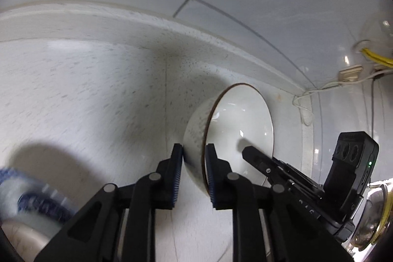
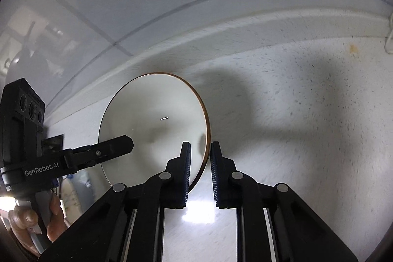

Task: Organize plates and bowls
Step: 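Lift the white bowl with the right gripper and lower it into the flower bowl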

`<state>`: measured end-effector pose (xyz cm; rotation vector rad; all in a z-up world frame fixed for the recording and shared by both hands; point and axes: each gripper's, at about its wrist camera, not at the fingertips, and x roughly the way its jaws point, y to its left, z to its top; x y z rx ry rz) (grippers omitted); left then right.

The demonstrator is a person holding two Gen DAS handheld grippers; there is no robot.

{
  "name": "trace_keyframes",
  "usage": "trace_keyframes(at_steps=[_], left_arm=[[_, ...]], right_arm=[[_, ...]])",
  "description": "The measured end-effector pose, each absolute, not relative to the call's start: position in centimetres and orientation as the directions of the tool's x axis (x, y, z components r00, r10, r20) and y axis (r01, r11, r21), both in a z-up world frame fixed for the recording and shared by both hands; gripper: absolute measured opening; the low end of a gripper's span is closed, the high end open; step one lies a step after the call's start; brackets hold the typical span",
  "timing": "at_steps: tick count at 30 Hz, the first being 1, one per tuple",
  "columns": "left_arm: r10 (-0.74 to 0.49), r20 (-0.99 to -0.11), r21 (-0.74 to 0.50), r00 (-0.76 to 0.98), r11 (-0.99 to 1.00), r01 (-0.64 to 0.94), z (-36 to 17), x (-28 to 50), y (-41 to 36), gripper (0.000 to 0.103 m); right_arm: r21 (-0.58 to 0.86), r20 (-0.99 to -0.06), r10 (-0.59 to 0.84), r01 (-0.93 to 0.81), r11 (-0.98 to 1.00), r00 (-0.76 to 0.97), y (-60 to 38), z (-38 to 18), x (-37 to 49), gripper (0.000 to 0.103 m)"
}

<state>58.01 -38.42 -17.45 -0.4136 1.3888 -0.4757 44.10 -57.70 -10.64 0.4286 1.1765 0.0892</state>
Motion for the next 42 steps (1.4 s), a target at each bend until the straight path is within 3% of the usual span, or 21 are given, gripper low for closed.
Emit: trace_keyframes(at_steps=[6,13,23,42], left_arm=[[-0.544,-0.816,-0.544,0.197,0.837,0.055,-11.5,53.7,-32.8,0.018],[-0.523,-0.814,-0.546,0.251,0.838,-0.024,-7.9,47.6,-23.6,0.018],[-0.545,-0.819,-0.567,0.179,0.818,-0.100,-13.5,45.4,-17.1,0.018],[-0.547,-0.827,-0.555,0.132,0.831,-0.035,-16.5,47.2,-17.4,0.018]], right_arm=[[0.375,-0.845,0.332,0.022,0.927,0.420,-50.8,-4.9,41.7,0.015],[0.413,-0.825,0.422,-0.109,0.904,0.375,-42.2,-2.9,38.5,0.015],[0.365,-0.890,0.366,-0.056,0.929,0.272,-35.8,-7.7,39.0,0.015],[0.328,-0.910,0.324,-0.029,0.944,0.258,-35.6,-9.2,36.9,0.014]])
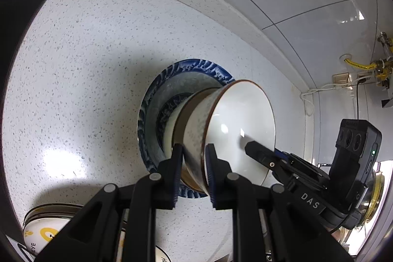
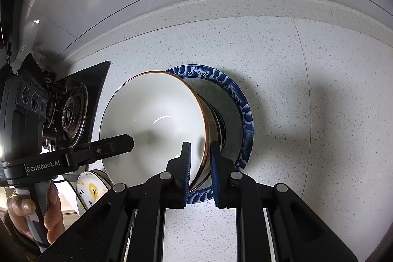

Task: Organize plates and bowls
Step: 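Lift the white bowl with the right gripper and lower it into the flower bowl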

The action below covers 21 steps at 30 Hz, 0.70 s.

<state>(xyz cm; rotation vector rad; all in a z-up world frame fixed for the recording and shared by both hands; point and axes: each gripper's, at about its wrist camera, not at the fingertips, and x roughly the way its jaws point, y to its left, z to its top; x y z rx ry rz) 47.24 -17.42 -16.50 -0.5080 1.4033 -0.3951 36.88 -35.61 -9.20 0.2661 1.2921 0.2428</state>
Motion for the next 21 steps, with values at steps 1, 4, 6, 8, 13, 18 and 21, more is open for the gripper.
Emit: trace_keyframes(at_steps=[1,4,6,8,13,18,21], left_arm=[[-0.545,-0.828,-0.553,0.132,0.833,-0.033,-16.4,47.4,-17.5,0.018],[-0.533,-0.835,-0.540,0.136,0.842,-0.018,-16.3,47.3,-17.8,0.019],[-0.519,-0.843,-0.525,0.141,0.851,-0.009,-16.2,47.2,-18.0,0.022],[-0.498,-0.852,-0.505,0.162,0.863,-0.008,-15.8,47.1,-18.1,0.022],[-0.462,-0.869,-0.468,0.177,0.884,0.006,-15.4,47.1,-18.5,0.023],[-0.440,-0.875,-0.444,0.201,0.896,0.026,-15.2,46.6,-19.2,0.023],[-0.471,-0.856,-0.481,0.216,0.877,0.003,-15.8,46.6,-18.5,0.023]], right_arm=[[0.325,-0.911,0.322,-0.031,0.945,0.258,-35.6,-9.1,36.8,0.014],[0.333,-0.908,0.329,-0.030,0.942,0.260,-35.6,-9.2,36.8,0.014],[0.324,-0.910,0.319,-0.028,0.946,0.264,-35.7,-9.2,36.7,0.014],[0.314,-0.913,0.309,-0.025,0.949,0.268,-36.0,-9.1,36.7,0.014],[0.337,-0.903,0.329,-0.017,0.941,0.277,-36.9,-9.0,36.7,0.014],[0.343,-0.898,0.337,-0.031,0.939,0.284,-37.0,-8.9,36.5,0.014],[0.350,-0.892,0.347,-0.043,0.936,0.288,-37.0,-8.7,36.2,0.014]])
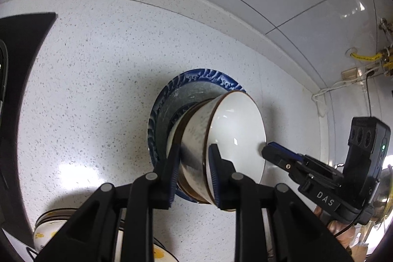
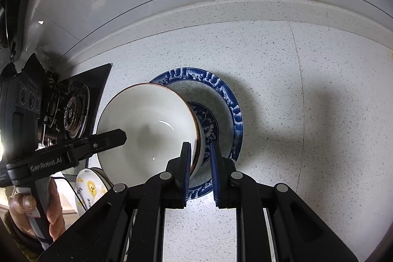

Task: Organize plates and bowls
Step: 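Lift the white bowl with the right gripper and lower it into the flower bowl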

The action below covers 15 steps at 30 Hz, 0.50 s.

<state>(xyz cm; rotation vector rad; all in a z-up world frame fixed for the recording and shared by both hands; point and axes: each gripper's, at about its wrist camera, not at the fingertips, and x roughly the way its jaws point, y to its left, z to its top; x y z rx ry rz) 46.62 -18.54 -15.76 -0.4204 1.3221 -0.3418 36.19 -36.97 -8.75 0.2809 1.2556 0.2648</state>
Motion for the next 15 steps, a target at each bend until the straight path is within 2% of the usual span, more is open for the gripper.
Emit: trace_keyframes(at_steps=[7,15], left_arm=[[-0.567,-0.779,-0.599,0.267,0.799,-0.050,-17.0,46.0,-17.4,0.022],[-0.482,-0.830,-0.500,0.281,0.866,0.009,-15.9,45.7,-19.1,0.023]], right_arm=[[0.342,-0.885,0.350,-0.082,0.936,0.307,-36.7,-8.1,35.3,0.015],[0.358,-0.871,0.358,-0.065,0.931,0.336,-36.9,-7.1,33.8,0.015]])
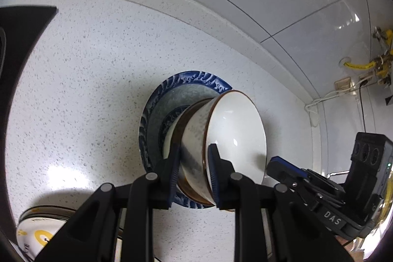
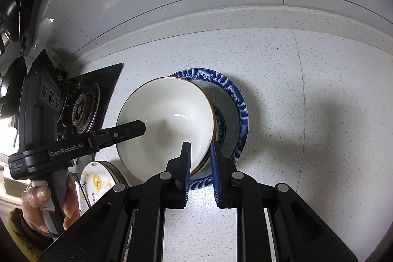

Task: Organize plates and bowls
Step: 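Lift the white bowl with the right gripper and lower it into the flower bowl, then open the right gripper and pull the right tool back from the bowls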

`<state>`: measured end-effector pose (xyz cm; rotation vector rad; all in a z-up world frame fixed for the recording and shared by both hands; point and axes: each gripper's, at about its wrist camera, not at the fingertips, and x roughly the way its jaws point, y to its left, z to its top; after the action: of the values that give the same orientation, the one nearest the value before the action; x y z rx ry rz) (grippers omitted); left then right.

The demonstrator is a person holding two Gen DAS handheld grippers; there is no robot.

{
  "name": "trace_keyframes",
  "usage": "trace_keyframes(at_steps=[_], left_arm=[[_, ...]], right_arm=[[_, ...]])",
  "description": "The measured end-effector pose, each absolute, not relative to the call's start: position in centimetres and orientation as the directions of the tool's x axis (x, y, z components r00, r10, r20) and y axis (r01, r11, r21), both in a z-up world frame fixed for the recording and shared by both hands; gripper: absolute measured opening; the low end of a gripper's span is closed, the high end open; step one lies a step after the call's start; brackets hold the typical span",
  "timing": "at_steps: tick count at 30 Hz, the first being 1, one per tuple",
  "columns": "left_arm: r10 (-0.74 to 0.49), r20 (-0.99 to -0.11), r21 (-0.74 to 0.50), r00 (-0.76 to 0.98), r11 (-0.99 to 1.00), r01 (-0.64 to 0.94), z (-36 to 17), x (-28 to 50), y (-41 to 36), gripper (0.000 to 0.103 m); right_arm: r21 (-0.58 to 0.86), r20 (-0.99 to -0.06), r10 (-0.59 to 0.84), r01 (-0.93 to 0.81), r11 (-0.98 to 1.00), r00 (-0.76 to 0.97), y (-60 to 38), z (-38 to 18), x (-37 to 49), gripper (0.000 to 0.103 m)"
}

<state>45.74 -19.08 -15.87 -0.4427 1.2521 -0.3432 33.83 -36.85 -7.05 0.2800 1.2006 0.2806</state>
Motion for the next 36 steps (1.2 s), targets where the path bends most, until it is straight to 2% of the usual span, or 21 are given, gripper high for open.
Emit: trace_keyframes(at_steps=[5,11,13,16,18,19,22,28,36], left_arm=[[-0.410,-0.856,-0.404,0.316,0.911,0.086,-14.8,45.9,-19.8,0.027],[-0.379,-0.858,-0.343,0.346,0.925,0.164,-14.0,45.8,-20.9,0.030],[-0.435,-0.839,-0.417,0.326,0.900,0.127,-14.8,45.9,-20.2,0.035],[-0.558,-0.767,-0.567,0.317,0.821,0.074,-16.0,46.0,-18.9,0.035],[-0.585,-0.750,-0.594,0.308,0.801,0.075,-16.4,46.0,-18.8,0.035],[-0.564,-0.759,-0.568,0.326,0.818,0.093,-16.2,45.8,-19.0,0.035],[-0.508,-0.761,-0.486,0.404,0.858,0.164,-14.4,44.8,-18.9,0.035],[-0.543,-0.705,-0.490,0.457,0.838,0.239,-9.2,40.7,-14.7,0.035],[-0.560,-0.658,-0.495,0.503,0.825,0.271,-1.7,31.5,-6.3,0.035]], right_arm=[[0.341,-0.869,0.320,-0.011,0.940,0.376,-37.0,-6.3,32.0,0.015],[0.335,-0.865,0.286,0.051,0.941,0.413,-36.9,-6.0,29.4,0.015],[0.333,-0.863,0.276,0.065,0.941,0.422,-36.9,-6.0,28.4,0.015],[0.325,-0.864,0.260,0.083,0.942,0.432,-37.0,-6.2,27.1,0.015],[0.317,-0.865,0.246,0.098,0.943,0.437,-37.2,-6.5,26.6,0.015],[0.318,-0.864,0.243,0.104,0.942,0.440,-37.4,-6.6,26.3,0.015],[0.318,-0.865,0.232,0.128,0.939,0.446,-37.7,-7.2,25.8,0.015],[0.334,-0.857,0.218,0.182,0.925,0.467,-39.0,-7.3,23.9,0.015],[0.339,-0.825,0.194,0.192,0.921,0.530,-39.9,-3.6,21.4,0.015]])
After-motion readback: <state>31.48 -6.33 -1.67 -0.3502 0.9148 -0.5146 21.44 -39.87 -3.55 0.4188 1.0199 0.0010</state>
